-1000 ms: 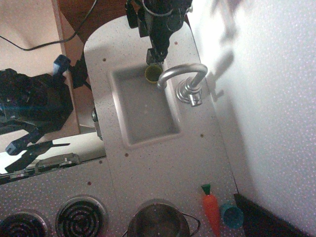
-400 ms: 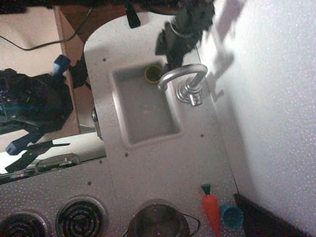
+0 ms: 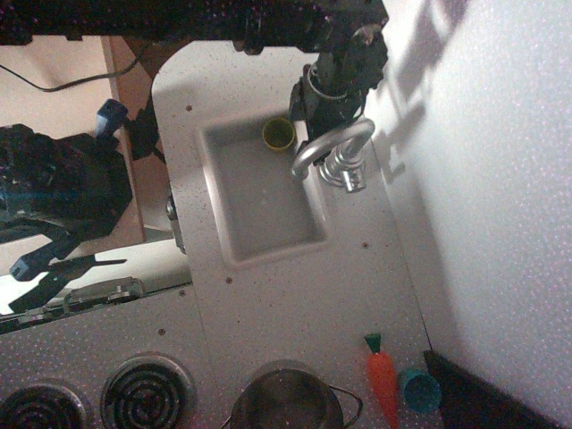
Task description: Turn faucet right
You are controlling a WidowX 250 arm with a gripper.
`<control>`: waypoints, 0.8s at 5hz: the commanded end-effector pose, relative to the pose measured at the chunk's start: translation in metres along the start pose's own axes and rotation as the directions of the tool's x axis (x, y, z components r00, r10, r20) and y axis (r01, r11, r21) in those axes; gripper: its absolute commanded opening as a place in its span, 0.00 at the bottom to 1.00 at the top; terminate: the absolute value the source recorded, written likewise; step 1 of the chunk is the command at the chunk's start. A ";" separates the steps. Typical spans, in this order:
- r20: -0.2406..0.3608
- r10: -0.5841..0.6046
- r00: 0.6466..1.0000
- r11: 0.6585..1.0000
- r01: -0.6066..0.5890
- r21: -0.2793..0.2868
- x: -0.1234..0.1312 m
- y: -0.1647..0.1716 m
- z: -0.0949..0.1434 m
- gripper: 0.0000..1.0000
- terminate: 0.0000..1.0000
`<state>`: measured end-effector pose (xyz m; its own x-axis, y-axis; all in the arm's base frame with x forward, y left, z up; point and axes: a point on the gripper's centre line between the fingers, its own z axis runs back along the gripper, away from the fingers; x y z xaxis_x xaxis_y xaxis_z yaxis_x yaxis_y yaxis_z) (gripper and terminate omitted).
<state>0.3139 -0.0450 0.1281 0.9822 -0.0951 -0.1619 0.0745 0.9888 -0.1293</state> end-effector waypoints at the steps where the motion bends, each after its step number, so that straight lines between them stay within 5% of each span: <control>1: 0.028 0.067 0.997 0.996 -0.068 0.055 -0.022 -0.034 0.051 1.00 0.00; 2: -0.016 0.043 0.999 0.998 -0.042 0.053 -0.018 -0.044 0.045 1.00 0.00; 3: -0.163 0.166 0.973 0.980 -0.144 0.138 -0.018 -0.036 0.037 1.00 0.00; 4: -0.179 0.234 0.956 0.960 -0.198 0.199 -0.016 -0.040 0.040 1.00 0.00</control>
<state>0.3098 -0.0774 0.1470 0.8970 0.2696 -0.3502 -0.2517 0.9630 0.0964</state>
